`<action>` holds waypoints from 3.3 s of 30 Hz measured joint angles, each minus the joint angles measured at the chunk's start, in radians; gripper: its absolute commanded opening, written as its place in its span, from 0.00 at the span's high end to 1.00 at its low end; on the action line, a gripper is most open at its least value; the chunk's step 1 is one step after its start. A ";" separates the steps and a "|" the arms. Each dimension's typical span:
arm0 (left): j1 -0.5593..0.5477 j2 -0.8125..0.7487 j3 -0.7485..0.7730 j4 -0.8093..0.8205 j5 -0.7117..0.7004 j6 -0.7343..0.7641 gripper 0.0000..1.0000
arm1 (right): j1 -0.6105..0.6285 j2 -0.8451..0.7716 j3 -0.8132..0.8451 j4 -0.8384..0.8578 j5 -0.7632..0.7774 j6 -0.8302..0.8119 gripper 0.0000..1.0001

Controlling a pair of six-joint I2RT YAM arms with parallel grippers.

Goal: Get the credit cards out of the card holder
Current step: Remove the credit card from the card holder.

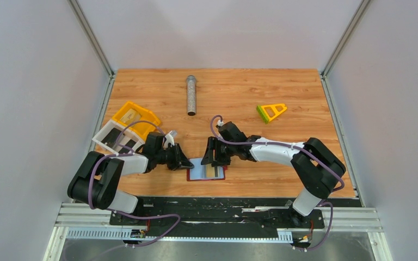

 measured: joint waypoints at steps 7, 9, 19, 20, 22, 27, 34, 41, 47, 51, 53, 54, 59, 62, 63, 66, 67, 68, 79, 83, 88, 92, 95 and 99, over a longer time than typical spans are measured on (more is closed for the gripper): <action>-0.001 -0.013 -0.007 -0.002 -0.002 -0.015 0.79 | 0.005 0.026 0.027 0.010 -0.028 0.000 0.45; -0.001 -0.036 -0.015 -0.021 -0.012 -0.021 0.78 | 0.015 0.042 0.049 0.016 -0.040 0.000 0.45; -0.001 -0.355 0.062 -0.340 -0.202 -0.043 0.69 | 0.062 0.101 0.119 0.045 -0.079 0.001 0.46; -0.001 -0.386 0.070 -0.359 -0.213 -0.045 0.69 | 0.063 0.101 0.119 0.044 -0.079 0.000 0.47; -0.001 -0.460 0.089 -0.395 -0.234 -0.053 0.69 | 0.063 0.101 0.119 0.042 -0.076 -0.002 0.49; -0.001 -0.497 0.098 -0.399 -0.205 -0.072 0.71 | 0.061 0.082 0.119 -0.003 -0.039 -0.024 0.52; -0.013 -0.386 0.097 -0.349 -0.120 -0.082 0.72 | 0.022 -0.027 0.079 -0.085 0.054 -0.068 0.54; -0.046 -0.295 0.098 -0.265 -0.078 -0.100 0.71 | -0.029 -0.068 0.025 -0.125 0.094 -0.088 0.55; -0.079 -0.200 0.098 -0.196 -0.071 -0.112 0.71 | -0.035 -0.068 0.019 -0.142 0.096 -0.093 0.58; -0.106 -0.149 0.098 -0.152 -0.071 -0.120 0.71 | -0.035 -0.068 0.015 -0.143 0.096 -0.096 0.59; -0.116 -0.125 0.098 -0.132 -0.071 -0.124 0.71 | -0.035 -0.068 0.014 -0.143 0.096 -0.098 0.60; -0.119 -0.113 0.098 -0.121 -0.071 -0.126 0.71 | -0.035 -0.068 0.014 -0.143 0.095 -0.098 0.60; -0.128 -0.054 0.097 -0.067 -0.071 -0.132 0.71 | -0.035 -0.058 0.010 -0.135 0.092 -0.098 0.61; -0.135 -0.011 0.097 -0.034 -0.072 -0.133 0.71 | -0.035 -0.045 0.003 -0.133 0.092 -0.098 0.61; -0.137 0.004 0.097 -0.024 -0.072 -0.134 0.71 | -0.035 -0.042 0.002 -0.134 0.091 -0.097 0.62; -0.138 0.048 0.097 0.004 -0.072 -0.135 0.71 | -0.035 -0.030 0.002 -0.129 0.092 -0.097 0.62; -0.138 0.062 0.097 0.012 -0.072 -0.135 0.71 | -0.035 -0.026 0.002 -0.128 0.092 -0.097 0.62; -0.139 0.076 0.097 0.020 -0.072 -0.137 0.71 | -0.035 -0.023 0.002 -0.126 0.092 -0.097 0.62; -0.152 0.147 0.079 0.154 -0.060 -0.169 0.70 | -0.035 -0.015 -0.037 -0.098 0.085 -0.089 0.72; -0.157 0.161 0.077 0.190 -0.052 -0.180 0.71 | -0.036 -0.015 -0.045 -0.084 0.082 -0.086 0.77; -0.163 0.167 0.067 0.225 -0.051 -0.191 0.74 | -0.037 -0.013 -0.053 -0.071 0.077 -0.082 0.80; -0.164 0.171 0.057 0.251 -0.048 -0.205 0.79 | -0.040 -0.013 -0.057 -0.066 0.073 -0.077 0.80; -0.164 0.173 0.050 0.262 -0.049 -0.214 0.82 | -0.040 -0.013 -0.057 -0.065 0.073 -0.074 0.80; -0.163 0.172 0.044 0.266 -0.050 -0.227 0.91 | -0.041 -0.013 -0.061 -0.062 0.072 -0.070 0.81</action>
